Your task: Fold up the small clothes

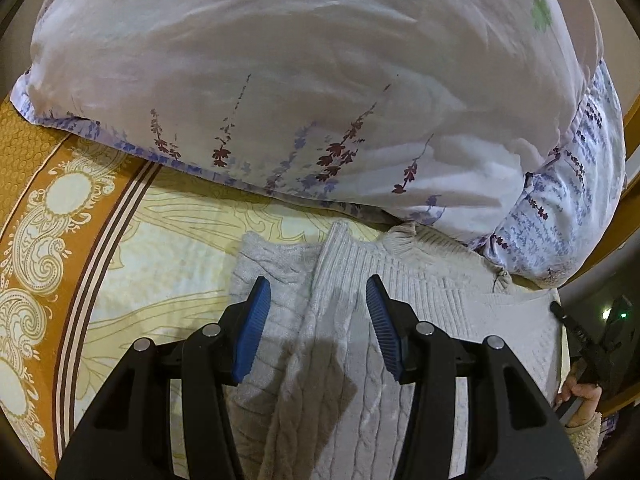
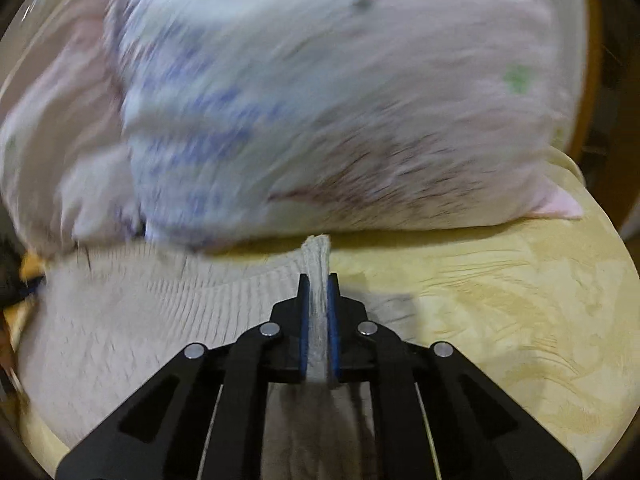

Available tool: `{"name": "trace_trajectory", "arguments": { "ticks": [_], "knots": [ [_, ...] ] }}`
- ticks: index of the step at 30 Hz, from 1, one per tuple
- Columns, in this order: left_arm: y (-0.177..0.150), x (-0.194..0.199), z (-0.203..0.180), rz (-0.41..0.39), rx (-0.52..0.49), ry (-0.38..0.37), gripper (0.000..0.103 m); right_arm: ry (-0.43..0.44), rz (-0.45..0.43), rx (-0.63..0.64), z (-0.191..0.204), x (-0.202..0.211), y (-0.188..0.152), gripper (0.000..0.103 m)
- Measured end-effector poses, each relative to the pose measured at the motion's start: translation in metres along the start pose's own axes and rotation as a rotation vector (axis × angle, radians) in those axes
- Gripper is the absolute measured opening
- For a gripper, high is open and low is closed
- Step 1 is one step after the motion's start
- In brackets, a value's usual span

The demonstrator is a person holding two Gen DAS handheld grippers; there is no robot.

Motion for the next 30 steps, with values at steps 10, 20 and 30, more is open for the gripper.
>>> {"name": "trace_trajectory", "arguments": {
  "ticks": [10, 20, 30],
  "knots": [
    [-0.001, 0.013, 0.009, -0.001, 0.068, -0.113, 0.051, 0.03, 0.098, -0.145, -0.01, -0.001, -0.023, 0.027],
    [-0.025, 0.034, -0.004, 0.015, -0.108, -0.067, 0.051, 0.16, 0.09, -0.119, -0.02, 0.059, -0.067, 0.043],
    [-0.031, 0.012, 0.001, 0.012, -0.124, 0.048, 0.007, 0.106, 0.103, 0.058, 0.01, 0.072, -0.084, 0.017]
  ]
}}
Point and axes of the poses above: each gripper's, at about its wrist camera, not at the fingertips, and x roughly against the way its jaws point, z to its left, y to its top, the point moved 3 cm from there along -x, roughly the way its jaws point, and after that the axes turned 9 degrees about x, right-handed, at the moved point
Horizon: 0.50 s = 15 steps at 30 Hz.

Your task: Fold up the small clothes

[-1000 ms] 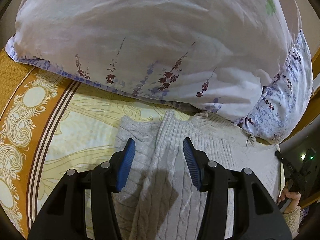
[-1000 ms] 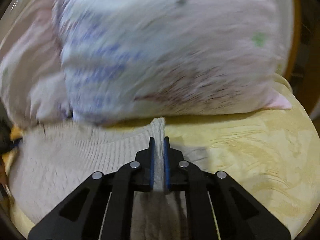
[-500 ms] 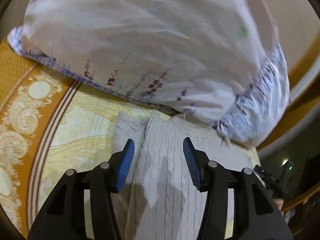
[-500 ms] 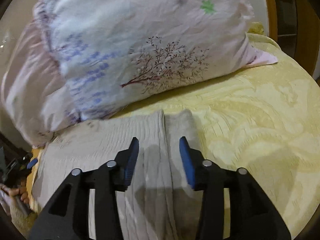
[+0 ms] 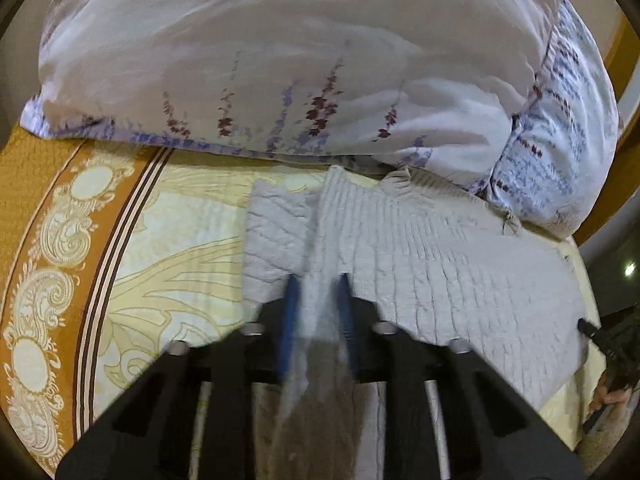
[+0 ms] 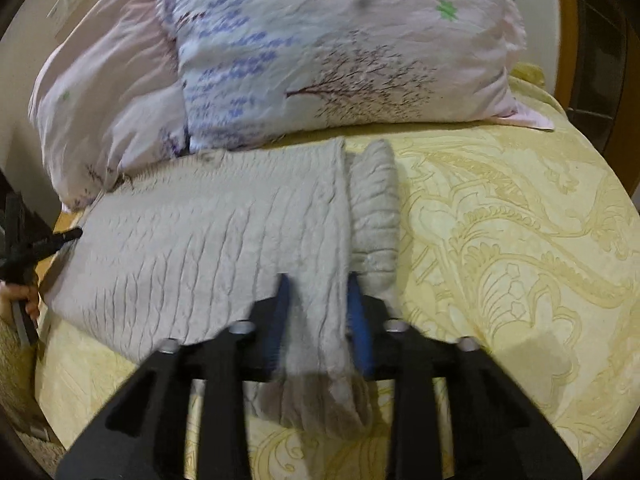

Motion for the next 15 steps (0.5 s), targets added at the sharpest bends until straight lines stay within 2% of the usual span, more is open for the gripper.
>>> {"name": "trace_trajectory", "arguments": {
  "ticks": [2, 4, 7, 10, 15],
  "knots": [
    [0.002, 0.002, 0.008, 0.016, 0.052, -0.047, 0.007, 0.004, -0.019, -0.013, -0.001, 0.007, -0.001, 0.009],
    [0.0, 0.005, 0.01, 0.01, 0.051, -0.051, 0.006, 0.011, -0.043, -0.039, -0.002, 0.017, -0.006, 0.008],
    [-0.005, 0.008, 0.012, 0.007, 0.036, -0.051, 0.006, -0.022, -0.03, -0.049, -0.002, 0.025, -0.017, 0.008],
    [-0.006, 0.008, 0.015, 0.01, 0.04, -0.064, 0.006, -0.081, 0.03, -0.049, -0.004, 0.013, -0.031, 0.008],
    [-0.008, 0.01, 0.018, -0.003, 0.068, -0.095, 0.007, -0.136, 0.019, 0.002, 0.006, 0.004, -0.021, 0.01]
  ]
}}
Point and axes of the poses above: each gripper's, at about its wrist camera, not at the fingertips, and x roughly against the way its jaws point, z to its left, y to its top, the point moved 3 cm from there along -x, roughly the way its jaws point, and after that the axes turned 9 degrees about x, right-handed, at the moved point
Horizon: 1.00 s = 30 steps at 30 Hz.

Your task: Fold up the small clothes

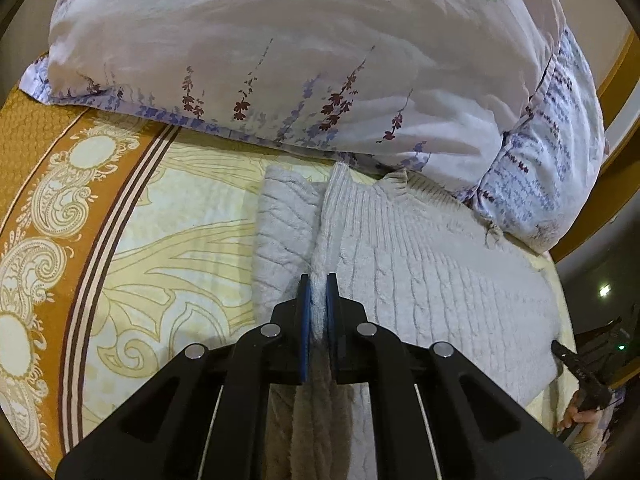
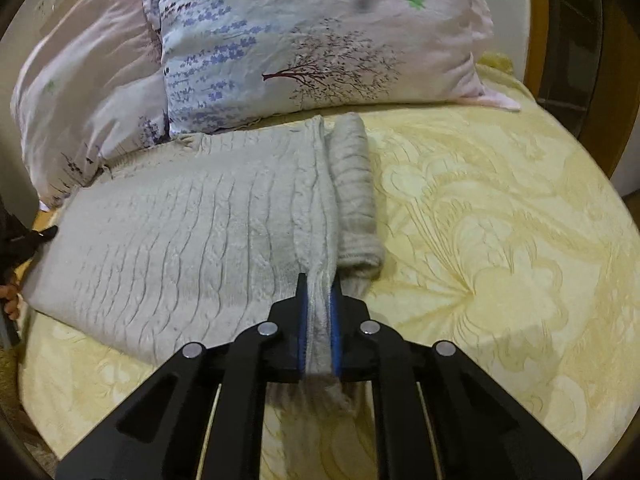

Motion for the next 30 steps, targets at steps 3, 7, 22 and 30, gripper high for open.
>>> {"name": "trace_trajectory", "arguments": {
  "ticks": [3, 7, 22, 30],
  "knots": [
    [-0.001, 0.011, 0.006, -0.003, 0.045, -0.053, 0.007, -0.004, 0.001, 0.006, -0.001, 0.004, 0.004, 0.012],
    [-0.004, 0.041, 0.014, -0.056, 0.081, -0.14, 0.017, -0.056, -0.102, -0.03, -0.01, 0.029, 0.015, 0.043],
    [-0.013, 0.025, 0.022, 0.051, 0.15, -0.131, 0.069, 0.108, -0.06, 0.186, 0.091, -0.019, 0.049, 0.053],
    [-0.013, 0.015, 0.009, 0.032, 0.107, -0.099, 0.065, 0.086, -0.025, 0.207, 0.096, -0.036, 0.043, 0.059]
  ]
}}
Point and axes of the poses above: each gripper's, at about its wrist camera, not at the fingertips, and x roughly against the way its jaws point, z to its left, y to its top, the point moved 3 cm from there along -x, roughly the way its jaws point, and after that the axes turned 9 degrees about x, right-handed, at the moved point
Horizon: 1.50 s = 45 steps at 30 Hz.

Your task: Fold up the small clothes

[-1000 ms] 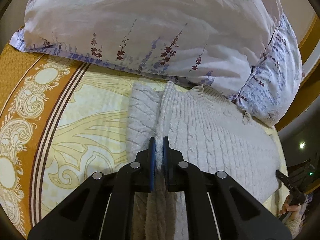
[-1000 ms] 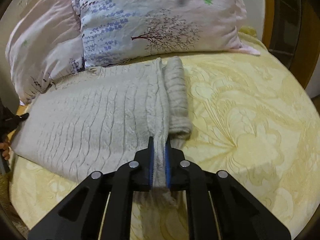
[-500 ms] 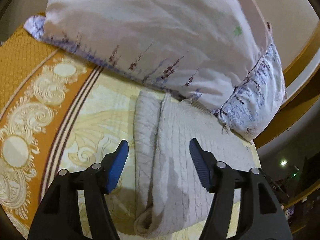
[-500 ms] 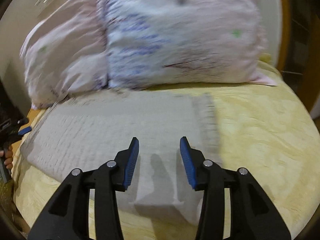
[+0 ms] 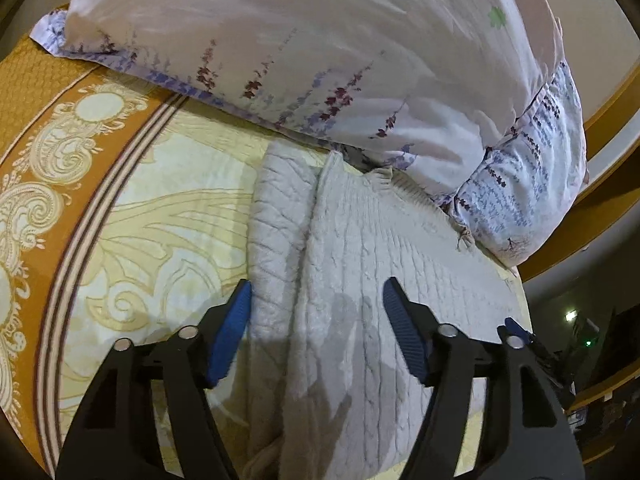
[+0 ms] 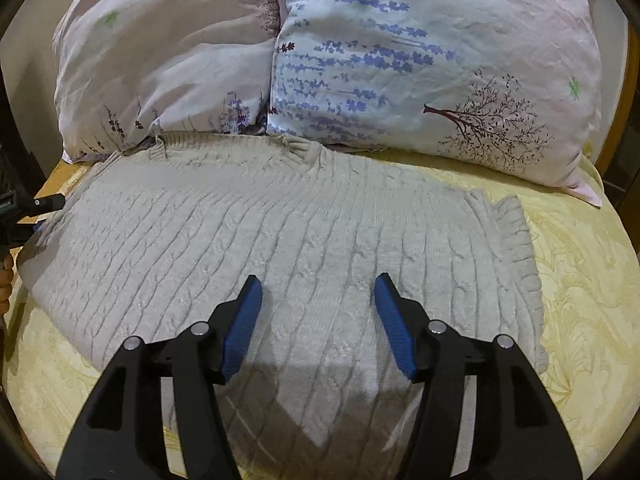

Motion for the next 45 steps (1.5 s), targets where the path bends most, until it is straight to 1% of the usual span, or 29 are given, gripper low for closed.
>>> {"name": "trace_trajectory", "arguments": {
  "ticks": [1, 6, 7, 8, 10, 12, 13, 18, 21, 23, 25, 28, 31, 34, 37, 40, 43, 45],
  "knots": [
    [0.0, -0.001, 0.001, 0.008, 0.008, -0.004, 0.059, 0.005, -0.001, -0.003, -0.001, 0.0, 0.0, 0.059],
    [-0.002, -0.007, 0.001, 0.018, 0.063, -0.028, 0.053, 0.018, -0.01, -0.011, -0.002, -0.001, -0.001, 0.061],
    [-0.002, -0.008, 0.0, 0.022, 0.068, -0.03, 0.048, 0.023, -0.013, -0.016, -0.003, -0.001, -0.001, 0.061],
    [-0.003, -0.01, 0.0, 0.03, 0.079, -0.034, 0.046, 0.026, -0.014, -0.019, -0.003, -0.001, -0.001, 0.061],
    [-0.004, -0.014, -0.002, 0.047, 0.099, -0.049, 0.033, 0.036, -0.018, -0.03, -0.004, -0.001, -0.001, 0.062],
    [-0.004, -0.015, -0.006, 0.054, 0.114, -0.072, 0.025, 0.057, -0.023, -0.043, -0.006, 0.0, 0.0, 0.063],
    [-0.004, -0.014, -0.01, 0.057, 0.12, -0.096, 0.024, 0.065, -0.025, -0.047, -0.006, 0.0, 0.0, 0.064],
    [-0.001, -0.006, -0.04, 0.04, 0.101, -0.168, 0.02, 0.12, -0.05, -0.103, -0.015, 0.009, 0.0, 0.064],
    [0.002, -0.001, -0.065, 0.025, 0.088, -0.236, 0.019, 0.137, -0.063, -0.128, -0.021, 0.013, -0.002, 0.065],
    [0.005, 0.0, -0.088, 0.02, 0.074, -0.306, 0.018, 0.137, -0.074, -0.14, -0.026, 0.017, -0.003, 0.065],
    [0.005, -0.002, -0.114, 0.02, 0.038, -0.353, 0.018, 0.132, -0.084, -0.148, -0.03, 0.021, -0.004, 0.065],
    [-0.003, -0.015, -0.151, 0.049, -0.016, -0.391, 0.017, 0.125, -0.1, -0.166, -0.04, 0.028, -0.008, 0.065],
    [-0.021, -0.039, -0.186, 0.099, -0.059, -0.427, 0.016, 0.118, -0.117, -0.186, -0.051, 0.035, -0.013, 0.065],
    [-0.045, -0.067, -0.215, 0.149, -0.093, -0.438, 0.016, 0.105, -0.131, -0.202, -0.062, 0.04, -0.018, 0.065],
    [-0.075, -0.098, -0.235, 0.21, -0.134, -0.417, 0.016, 0.086, -0.141, -0.217, -0.076, 0.048, -0.025, 0.065],
    [-0.097, -0.118, -0.245, 0.252, -0.168, -0.392, 0.016, 0.072, -0.153, -0.234, -0.088, 0.054, -0.03, 0.065],
    [-0.107, -0.124, -0.248, 0.259, -0.182, -0.388, 0.016, 0.077, -0.171, -0.28, -0.104, 0.061, -0.033, 0.065],
    [-0.107, -0.126, -0.25, 0.267, -0.159, -0.409, 0.016, 0.112, -0.191, -0.335, -0.115, 0.065, -0.032, 0.065]
  ]
}}
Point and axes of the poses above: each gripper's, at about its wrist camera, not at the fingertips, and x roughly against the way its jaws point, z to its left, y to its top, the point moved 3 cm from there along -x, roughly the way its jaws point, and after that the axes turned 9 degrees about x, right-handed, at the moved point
